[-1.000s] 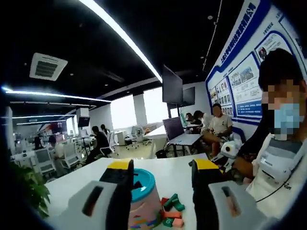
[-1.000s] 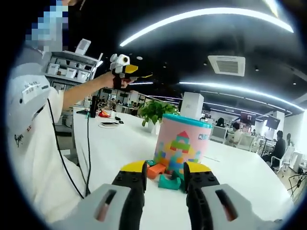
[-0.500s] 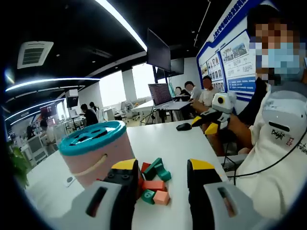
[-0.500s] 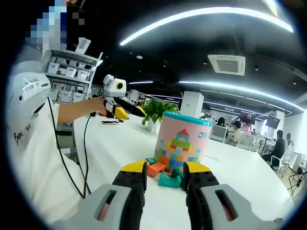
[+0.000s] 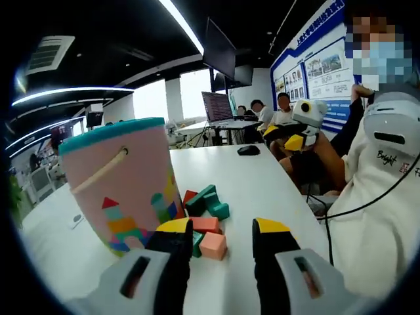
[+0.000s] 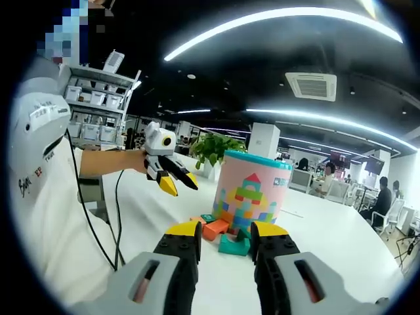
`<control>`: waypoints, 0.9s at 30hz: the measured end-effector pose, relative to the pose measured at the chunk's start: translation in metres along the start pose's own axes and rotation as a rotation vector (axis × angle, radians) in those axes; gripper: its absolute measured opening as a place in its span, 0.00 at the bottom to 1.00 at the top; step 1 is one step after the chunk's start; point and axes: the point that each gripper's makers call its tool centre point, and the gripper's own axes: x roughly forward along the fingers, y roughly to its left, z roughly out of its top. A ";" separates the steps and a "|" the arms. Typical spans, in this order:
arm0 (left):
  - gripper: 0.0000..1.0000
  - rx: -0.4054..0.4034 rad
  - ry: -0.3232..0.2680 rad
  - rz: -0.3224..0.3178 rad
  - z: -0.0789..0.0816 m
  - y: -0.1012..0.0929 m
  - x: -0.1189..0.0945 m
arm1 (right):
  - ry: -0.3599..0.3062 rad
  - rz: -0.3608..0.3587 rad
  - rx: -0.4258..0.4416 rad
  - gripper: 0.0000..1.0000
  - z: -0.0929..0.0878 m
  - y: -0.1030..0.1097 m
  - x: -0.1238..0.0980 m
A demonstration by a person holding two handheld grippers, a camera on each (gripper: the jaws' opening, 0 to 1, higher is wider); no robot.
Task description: Arrange the toys in the designated storage area by placing each visible toy with the group until no toy remains scattered across the table.
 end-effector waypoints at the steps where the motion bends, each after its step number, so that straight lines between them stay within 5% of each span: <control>1: 0.40 -0.002 0.006 0.003 -0.002 0.000 0.001 | 0.000 0.001 0.000 0.30 0.000 0.000 0.000; 16: 0.41 0.014 0.158 0.017 -0.043 -0.006 0.034 | 0.022 -0.025 -0.019 0.31 -0.004 -0.001 0.003; 27: 0.40 0.004 0.161 0.011 -0.052 -0.006 0.041 | 0.029 -0.024 -0.018 0.31 -0.007 -0.003 0.002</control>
